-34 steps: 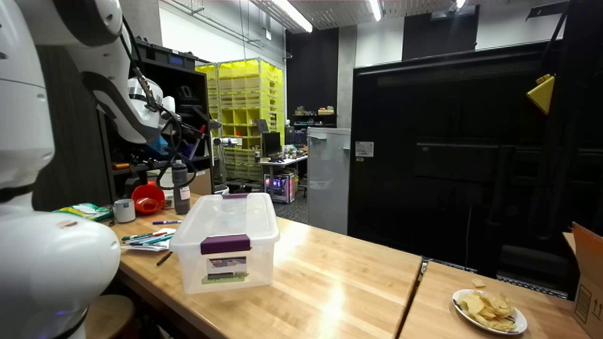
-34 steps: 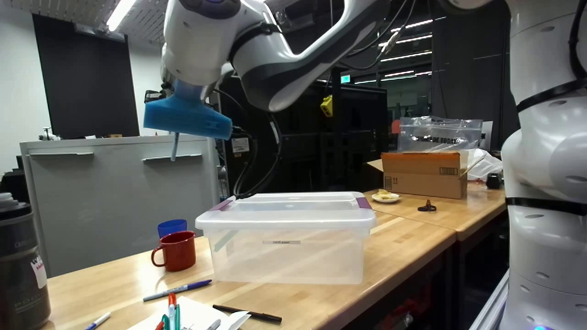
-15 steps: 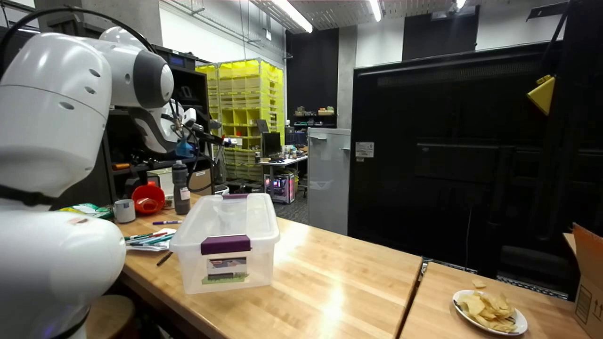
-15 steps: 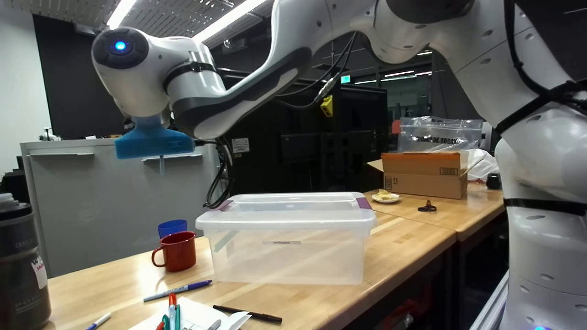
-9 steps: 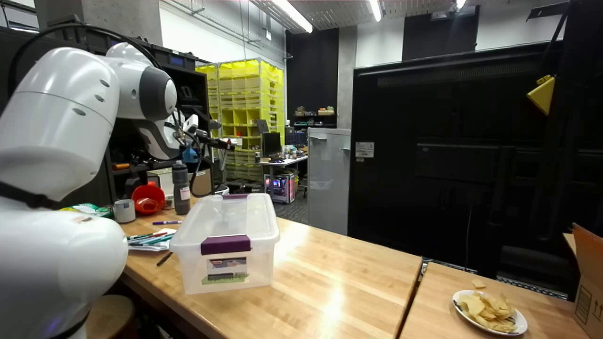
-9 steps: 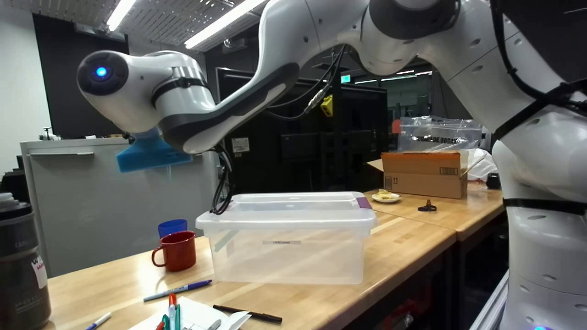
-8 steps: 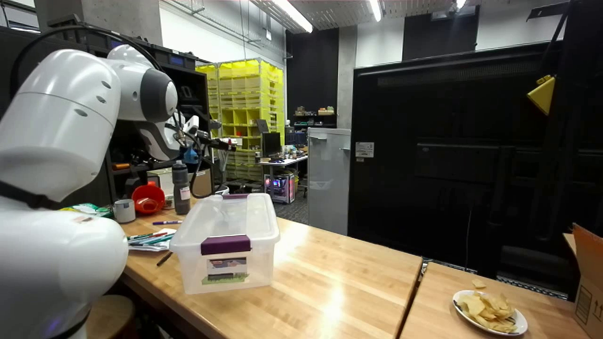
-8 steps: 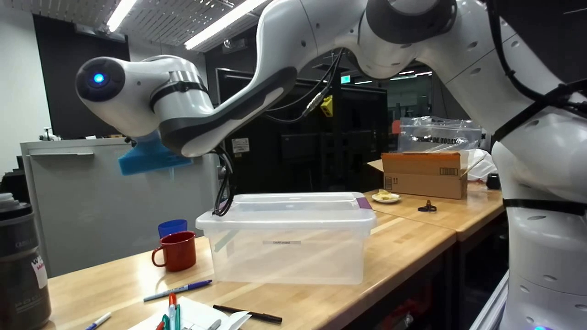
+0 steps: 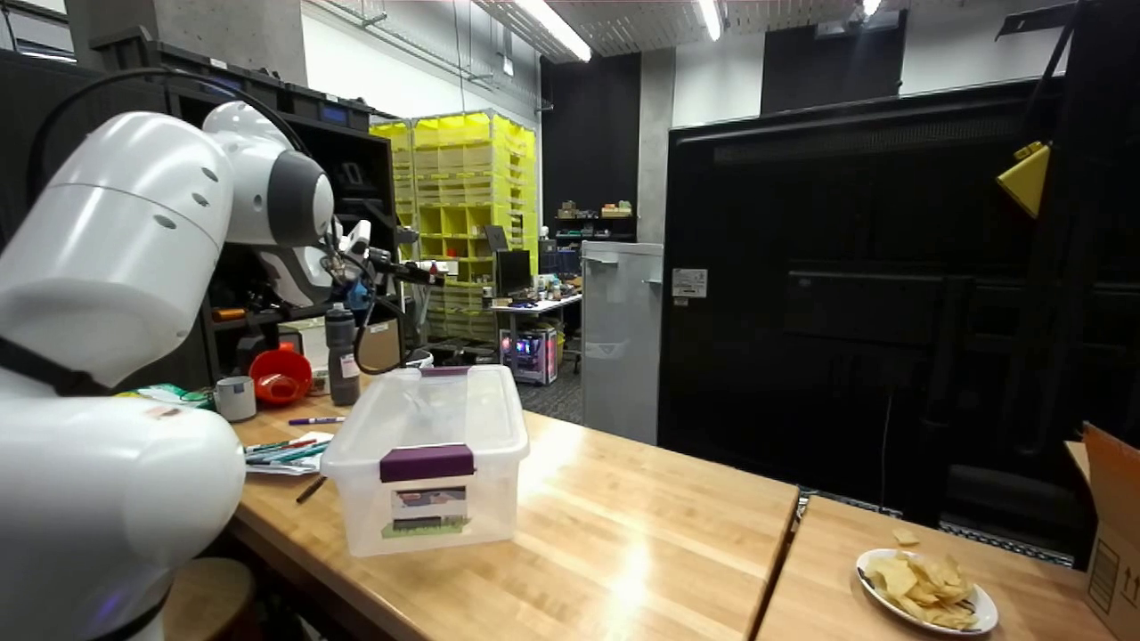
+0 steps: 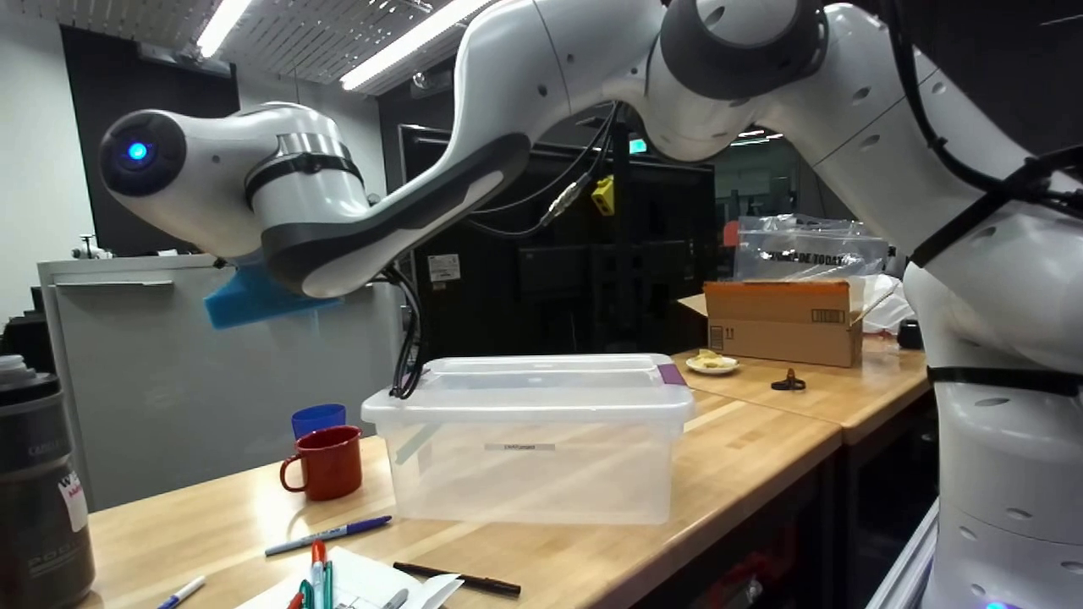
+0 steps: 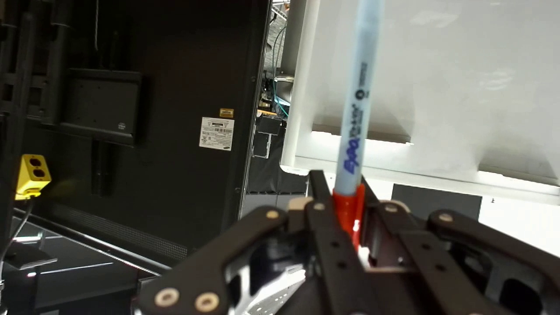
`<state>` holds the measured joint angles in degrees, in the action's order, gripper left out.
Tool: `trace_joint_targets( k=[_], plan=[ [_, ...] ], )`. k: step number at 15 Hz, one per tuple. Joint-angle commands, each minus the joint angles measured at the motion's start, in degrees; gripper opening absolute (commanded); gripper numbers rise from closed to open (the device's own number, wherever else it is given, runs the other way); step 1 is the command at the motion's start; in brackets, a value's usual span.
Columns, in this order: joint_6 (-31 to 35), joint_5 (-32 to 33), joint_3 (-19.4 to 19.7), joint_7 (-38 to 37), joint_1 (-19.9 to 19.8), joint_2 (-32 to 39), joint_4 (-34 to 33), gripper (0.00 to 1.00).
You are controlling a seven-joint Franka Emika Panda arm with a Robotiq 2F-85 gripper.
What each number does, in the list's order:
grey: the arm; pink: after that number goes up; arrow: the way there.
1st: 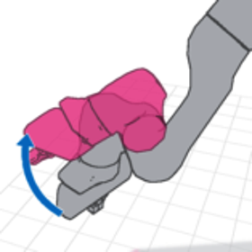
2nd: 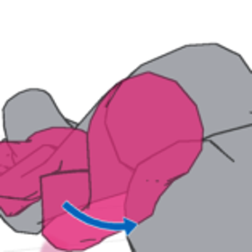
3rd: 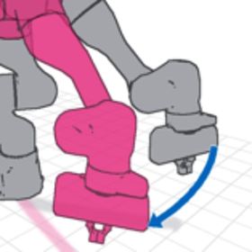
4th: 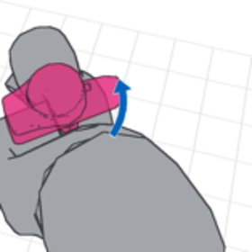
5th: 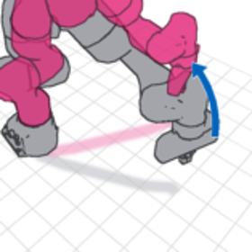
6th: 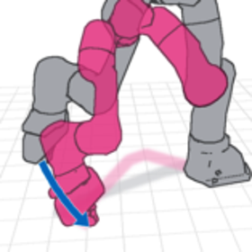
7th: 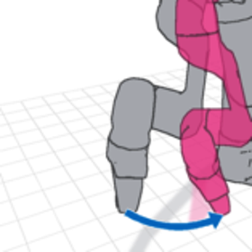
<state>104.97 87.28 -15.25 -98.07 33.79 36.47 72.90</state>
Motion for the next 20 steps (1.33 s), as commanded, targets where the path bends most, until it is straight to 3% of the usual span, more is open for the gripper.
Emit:
trace_joint_targets(
  k=[1, 4, 11, 19, 20],
  plan=[
    [-0.5, -1.6, 0.7, 3.1, 1.3, 2.2, -4.3, 0.04],
    [-1.0, -3.2, 1.2, 3.9, 1.2, 3.9, -6.1, 0.04],
    [-9.5, -12.3, 2.9, 7.8, 2.5, 8.5, -13.5, 0.04],
    [-8.7, -22.4, 4.5, 14.4, 3.6, 13.0, -20.7, 0.04],
    [-9.7, -21.7, 2.3, 14.3, 2.4, 13.2, -20.7, 0.04]
  ],
)
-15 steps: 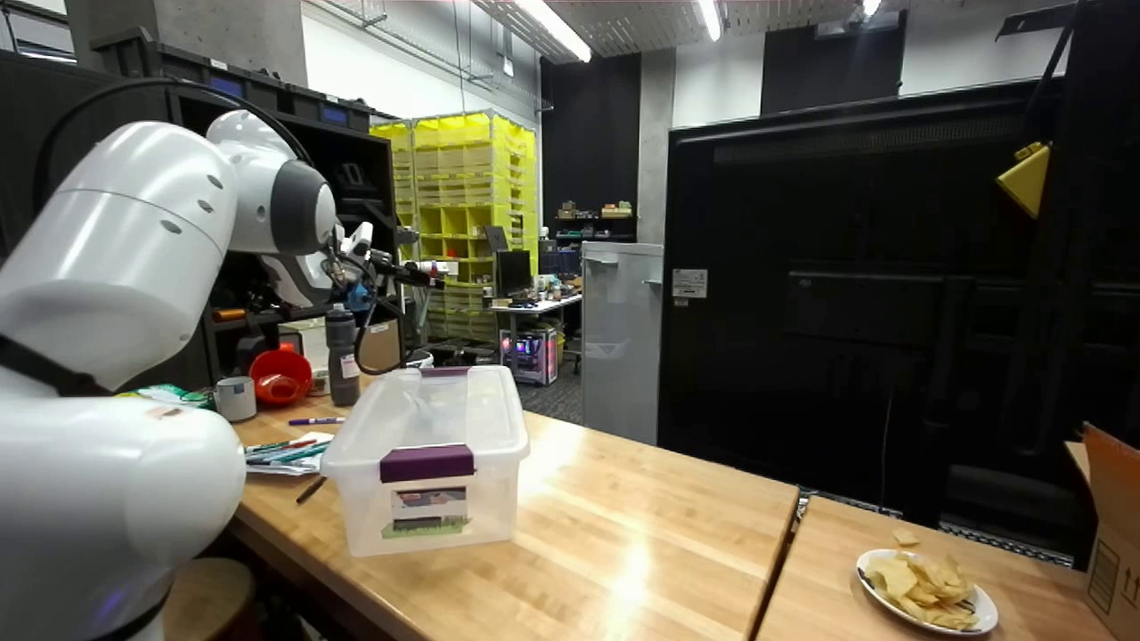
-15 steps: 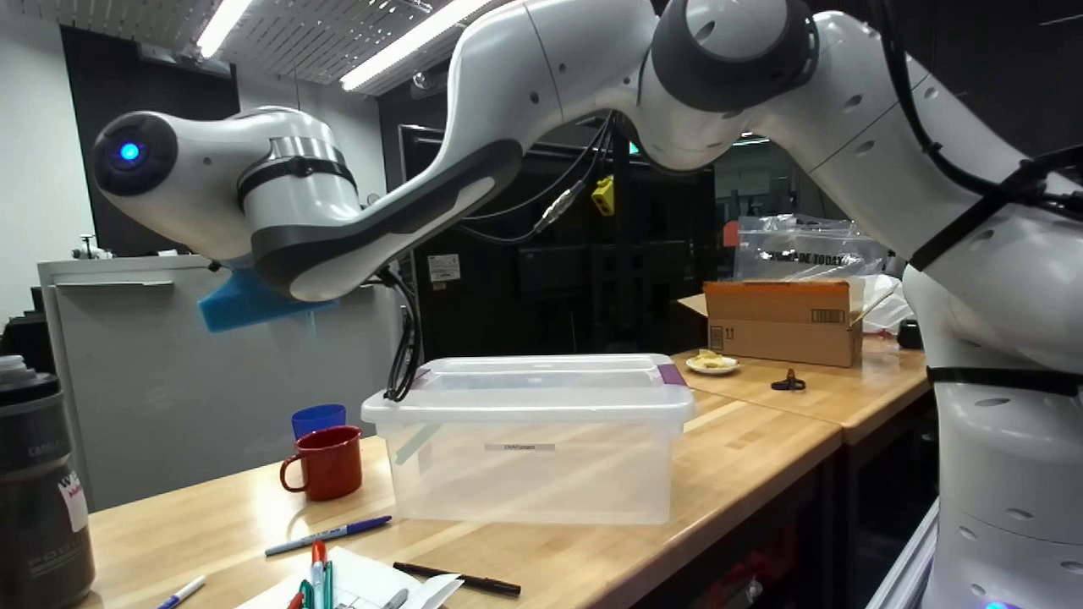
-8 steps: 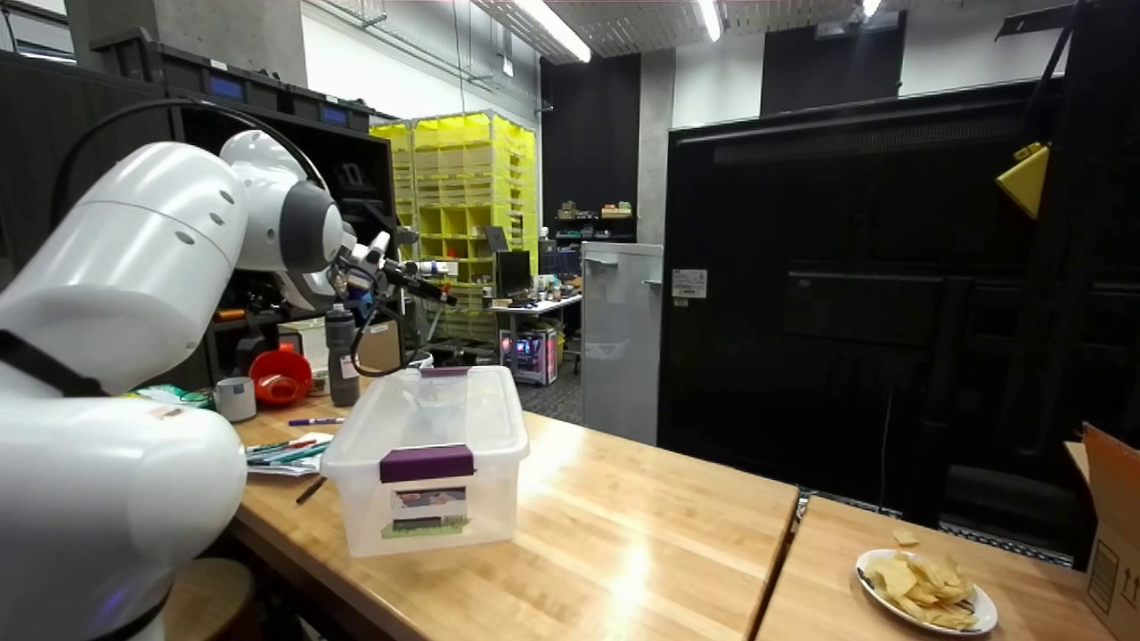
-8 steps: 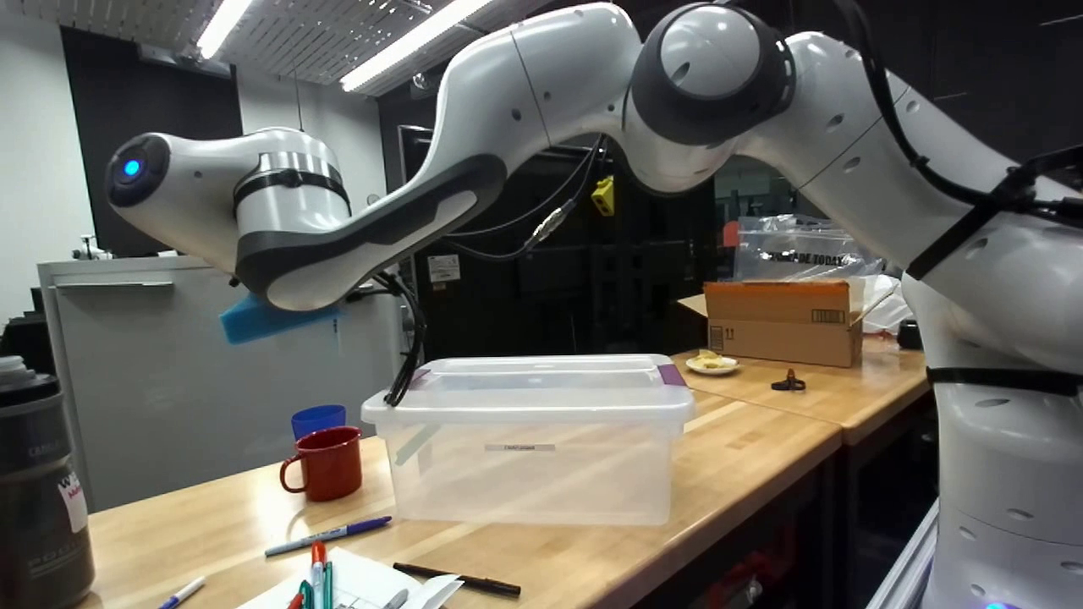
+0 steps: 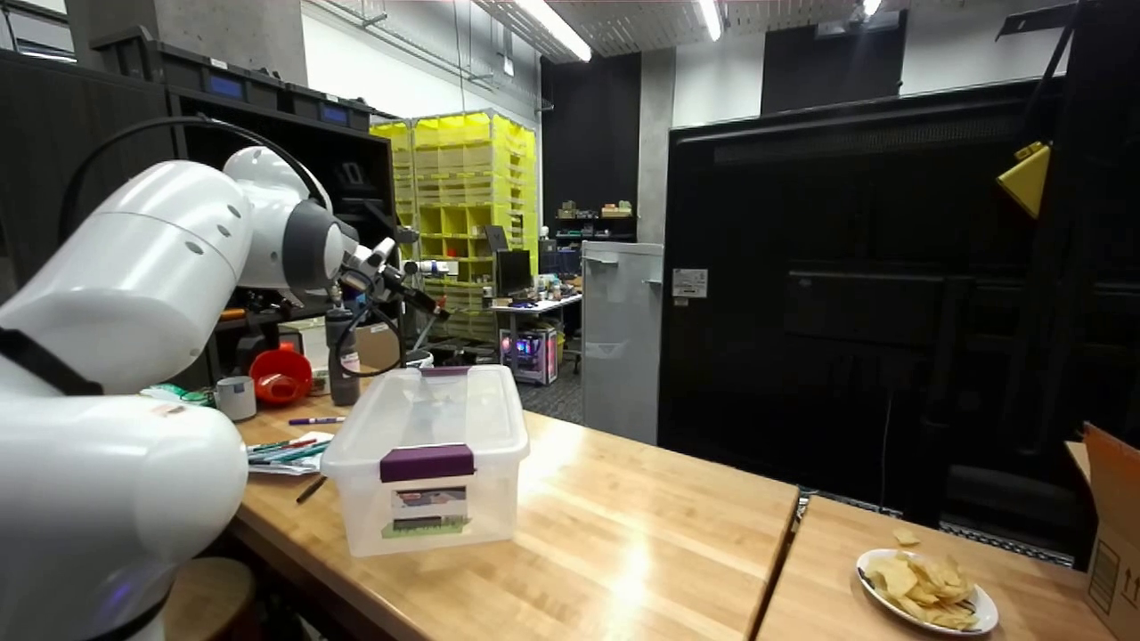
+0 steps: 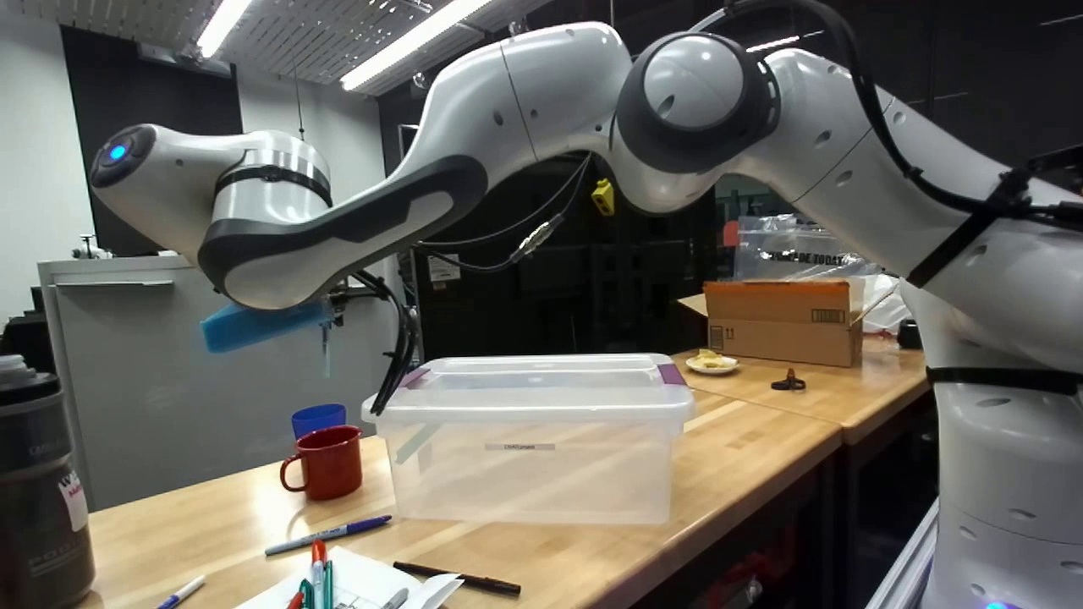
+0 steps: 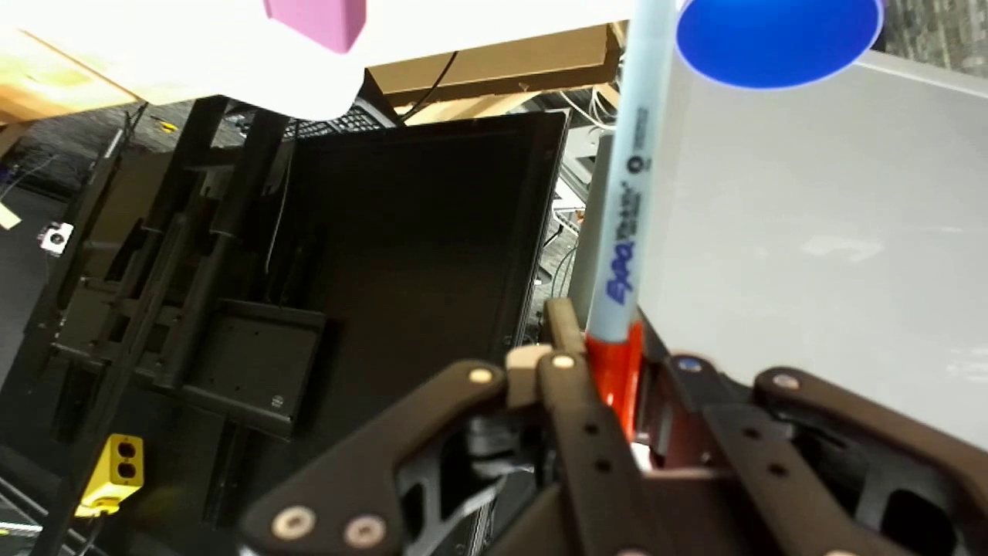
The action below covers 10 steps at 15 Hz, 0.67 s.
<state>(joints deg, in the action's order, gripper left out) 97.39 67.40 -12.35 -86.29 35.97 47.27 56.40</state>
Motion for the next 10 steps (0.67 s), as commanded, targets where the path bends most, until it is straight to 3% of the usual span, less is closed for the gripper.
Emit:
trace_joint_targets(
  k=[1, 10],
  plan=[
    [-2.9, -2.3, -0.5, 2.8, 0.4, 2.8, -4.8, 0.04],
    [-5.9, -1.0, 0.4, 3.8, 1.1, 5.4, -7.9, 0.04]
  ],
)
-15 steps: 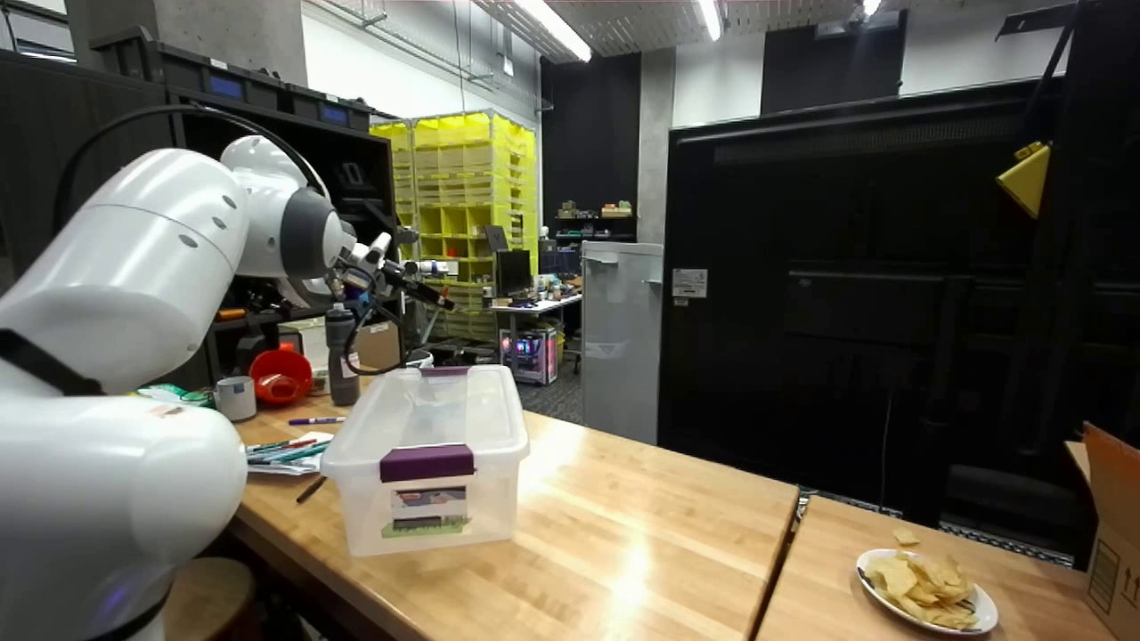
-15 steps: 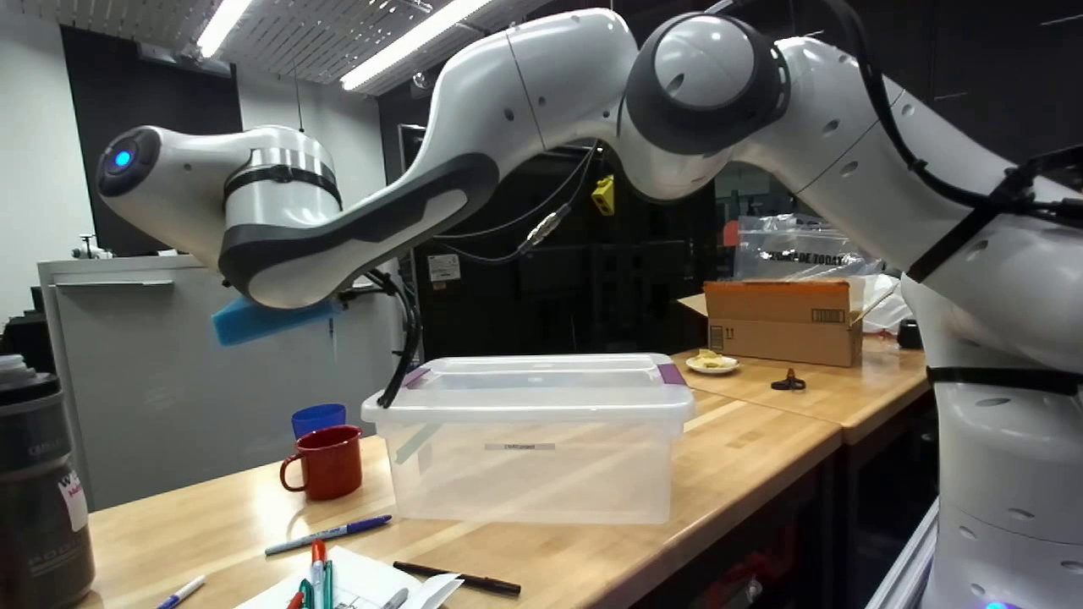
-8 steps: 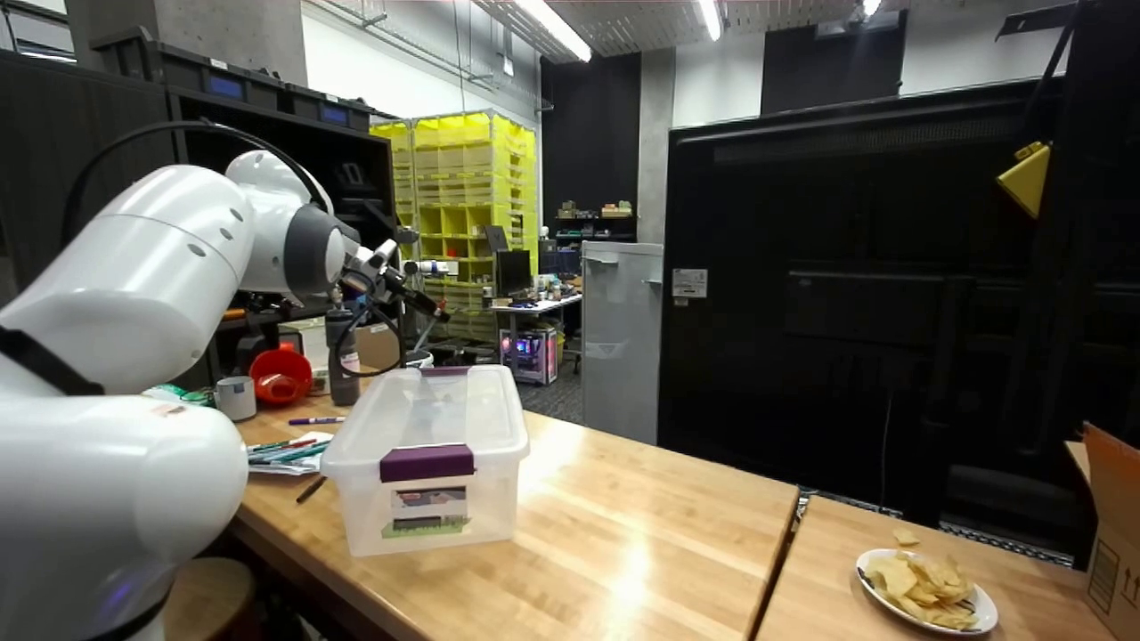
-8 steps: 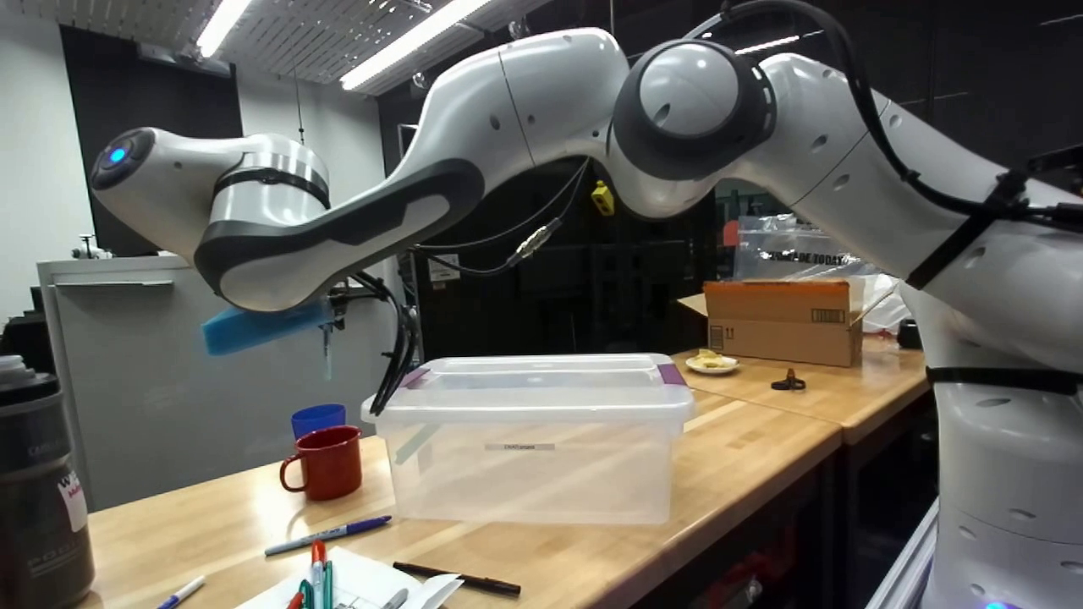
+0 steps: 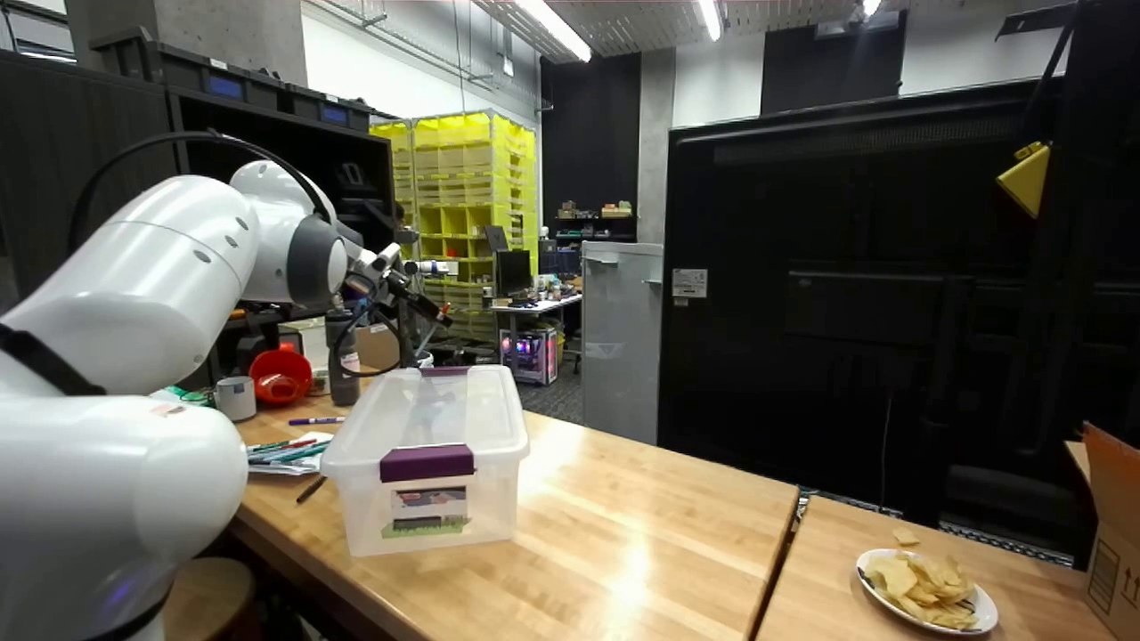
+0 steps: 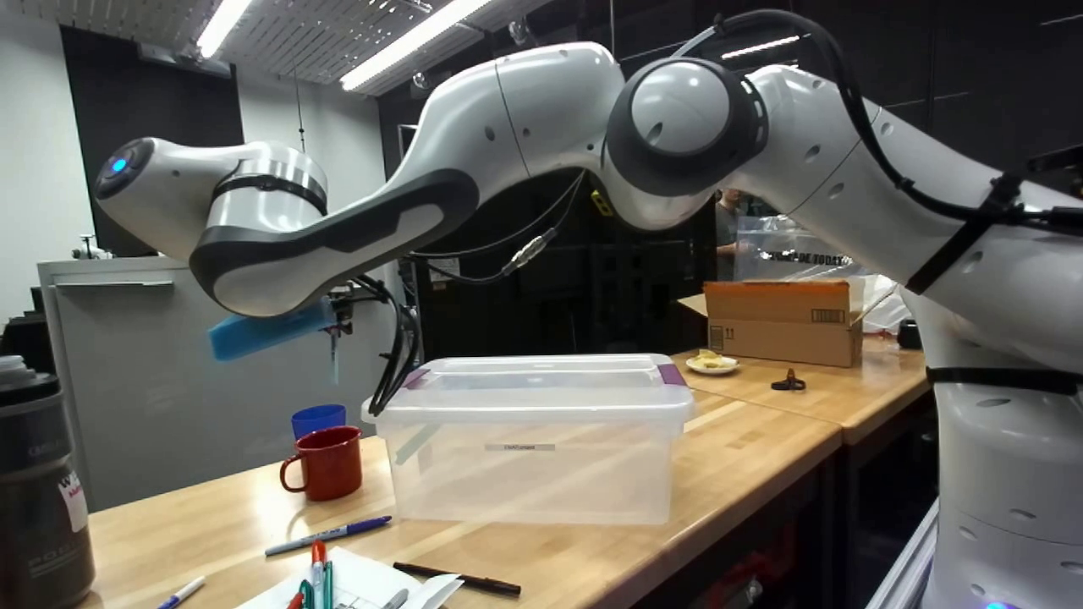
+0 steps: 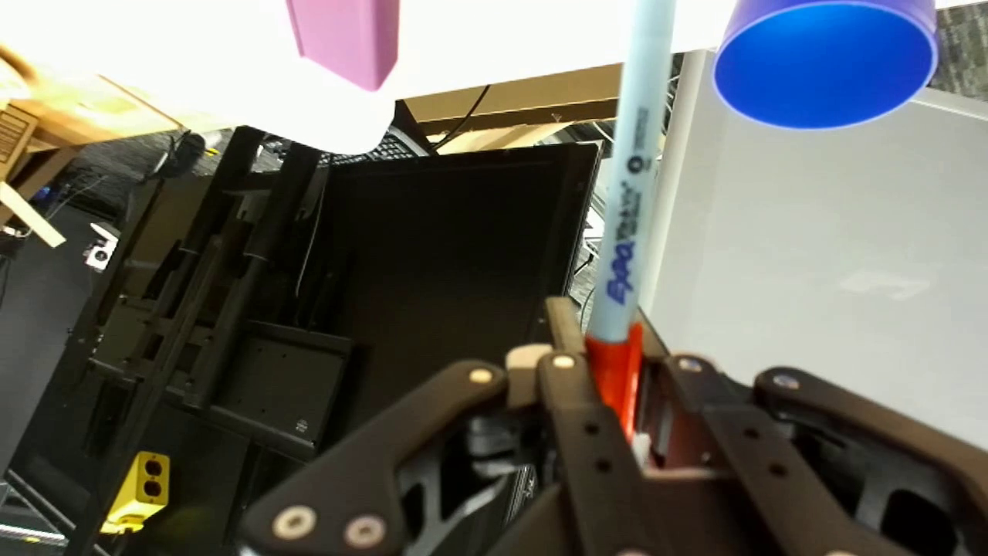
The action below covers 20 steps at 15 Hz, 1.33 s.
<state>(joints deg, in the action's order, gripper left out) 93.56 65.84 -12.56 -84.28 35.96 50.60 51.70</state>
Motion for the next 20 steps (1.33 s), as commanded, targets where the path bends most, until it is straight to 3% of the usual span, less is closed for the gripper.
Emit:
trace_joint_targets(
  k=[1, 8, 9, 14, 20],
  plan=[
    [-2.4, 1.0, 0.9, 2.2, 1.2, 2.5, -3.5, 0.04],
    [-4.1, 4.6, 2.3, 5.0, 2.1, 6.0, -6.3, 0.04],
    [-3.2, 2.9, 5.6, 5.9, 3.8, 6.8, -7.7, 0.04],
    [-0.8, 4.0, 10.7, 7.3, 6.6, 10.9, -13.6, 0.04],
    [3.9, 8.4, 10.1, 5.8, 5.3, 14.4, -17.1, 0.04]
  ],
)
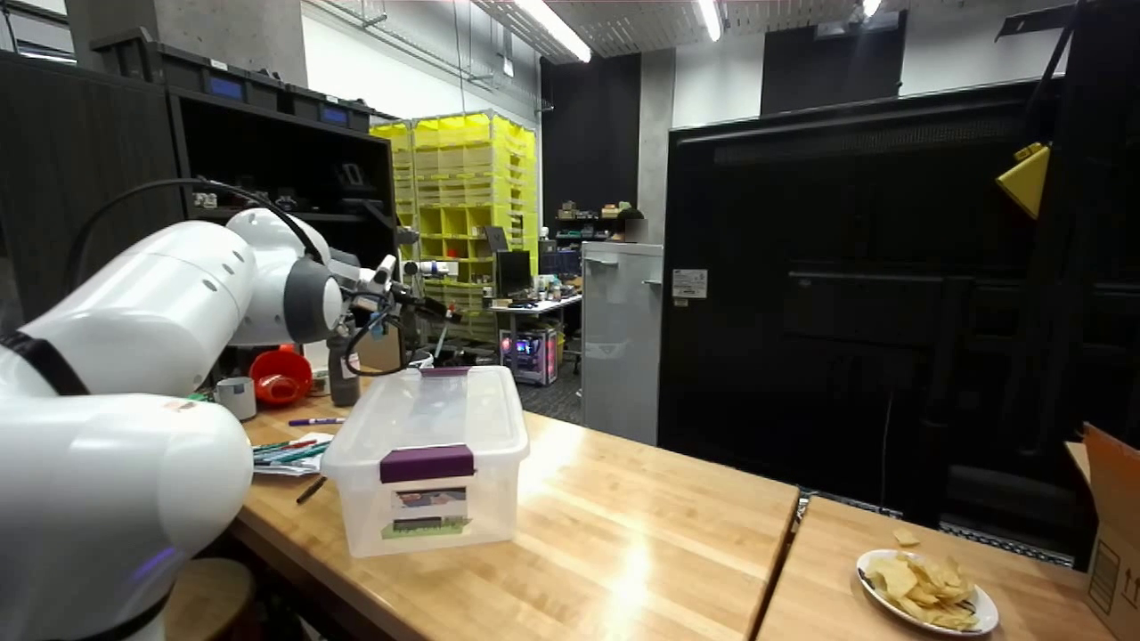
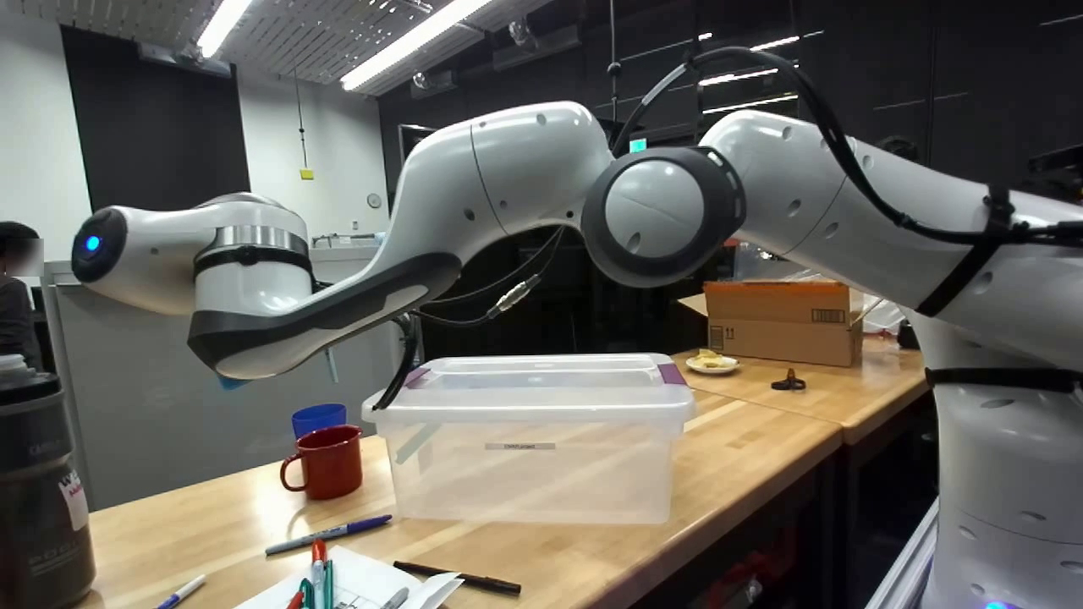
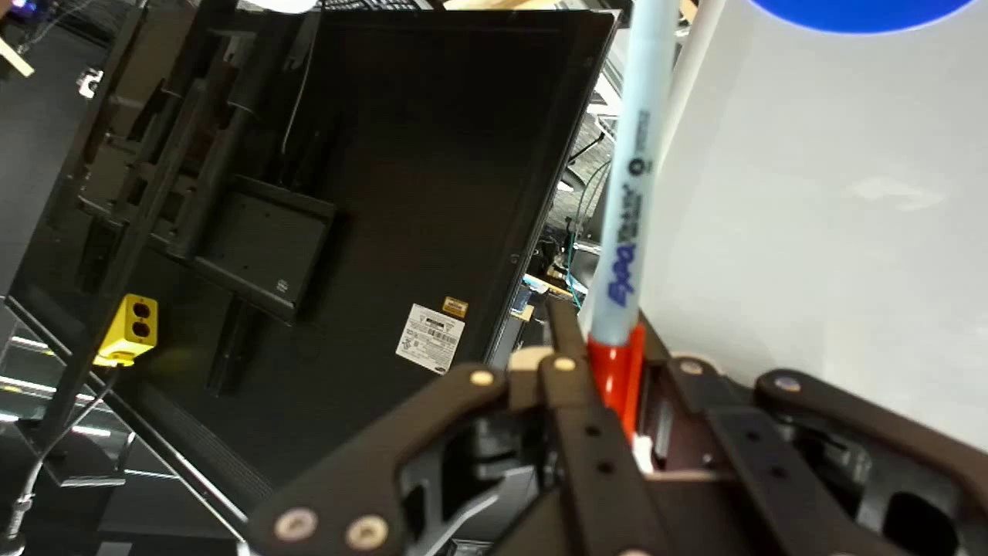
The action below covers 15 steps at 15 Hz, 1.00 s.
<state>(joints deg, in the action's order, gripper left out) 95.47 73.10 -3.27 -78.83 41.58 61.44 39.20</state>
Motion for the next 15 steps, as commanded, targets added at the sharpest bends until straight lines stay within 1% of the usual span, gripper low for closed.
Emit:
trace_joint_targets(
  k=[1, 7, 15],
  plan=[
    [2.9, 1.2, 0.9, -0.2, -0.7, 4.2, -5.2, 0.04],
    [8.1, 1.1, 1.5, -2.4, -2.7, 7.5, -7.6, 0.04],
    [13.9, 2.0, 1.7, -1.7, 0.1, 7.4, -11.5, 0.04]
  ],
)
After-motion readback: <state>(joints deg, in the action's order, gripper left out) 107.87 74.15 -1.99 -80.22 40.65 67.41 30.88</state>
